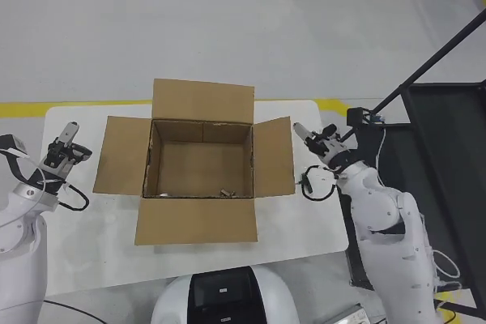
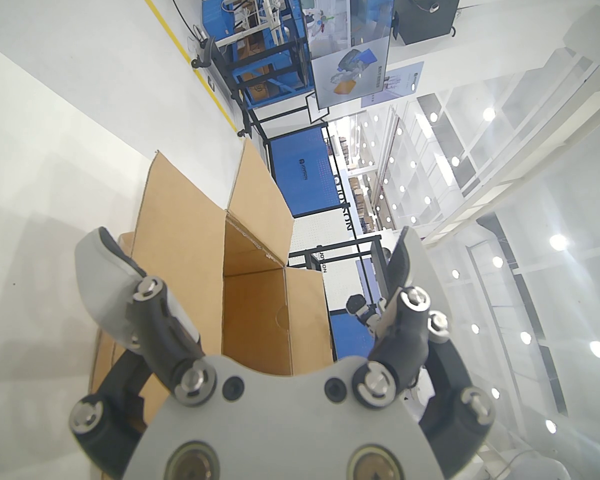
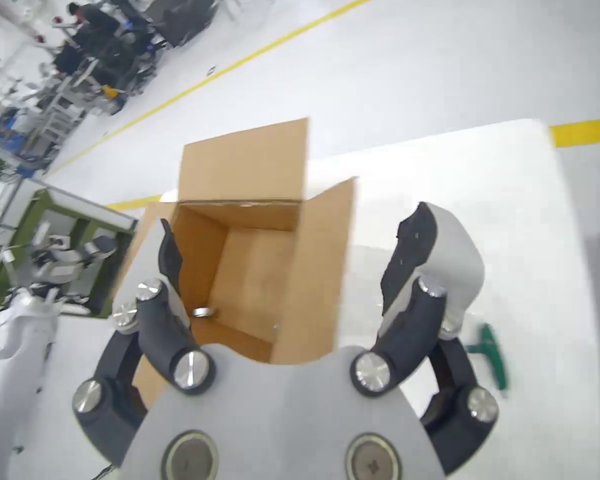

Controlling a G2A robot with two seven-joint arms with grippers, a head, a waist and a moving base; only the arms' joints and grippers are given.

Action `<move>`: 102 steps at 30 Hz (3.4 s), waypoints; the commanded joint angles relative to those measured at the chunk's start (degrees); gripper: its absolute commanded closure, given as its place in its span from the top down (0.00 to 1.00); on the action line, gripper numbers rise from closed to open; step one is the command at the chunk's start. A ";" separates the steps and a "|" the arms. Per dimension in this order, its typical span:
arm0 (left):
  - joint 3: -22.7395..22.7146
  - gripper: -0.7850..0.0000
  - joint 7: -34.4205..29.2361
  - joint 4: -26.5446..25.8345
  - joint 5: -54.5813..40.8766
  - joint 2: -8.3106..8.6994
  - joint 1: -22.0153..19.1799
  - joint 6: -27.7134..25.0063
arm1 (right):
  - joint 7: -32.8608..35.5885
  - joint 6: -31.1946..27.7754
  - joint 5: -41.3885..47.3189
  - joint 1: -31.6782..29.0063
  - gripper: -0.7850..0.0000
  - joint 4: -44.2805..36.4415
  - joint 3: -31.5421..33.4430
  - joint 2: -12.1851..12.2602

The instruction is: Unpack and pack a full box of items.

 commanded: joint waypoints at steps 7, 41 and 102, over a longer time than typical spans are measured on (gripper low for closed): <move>0.00 1.00 0.00 0.00 0.00 0.00 0.00 0.00 | 6.87 -3.75 -8.45 -6.20 1.00 5.77 5.12 1.26; 0.00 1.00 0.00 0.00 0.00 0.00 0.00 0.00 | 5.60 -14.14 -27.48 7.64 1.00 38.70 -9.37 2.15; 0.00 1.00 0.00 0.00 0.00 0.00 0.00 0.00 | 9.22 1.14 -25.94 11.40 0.00 3.04 -17.67 1.58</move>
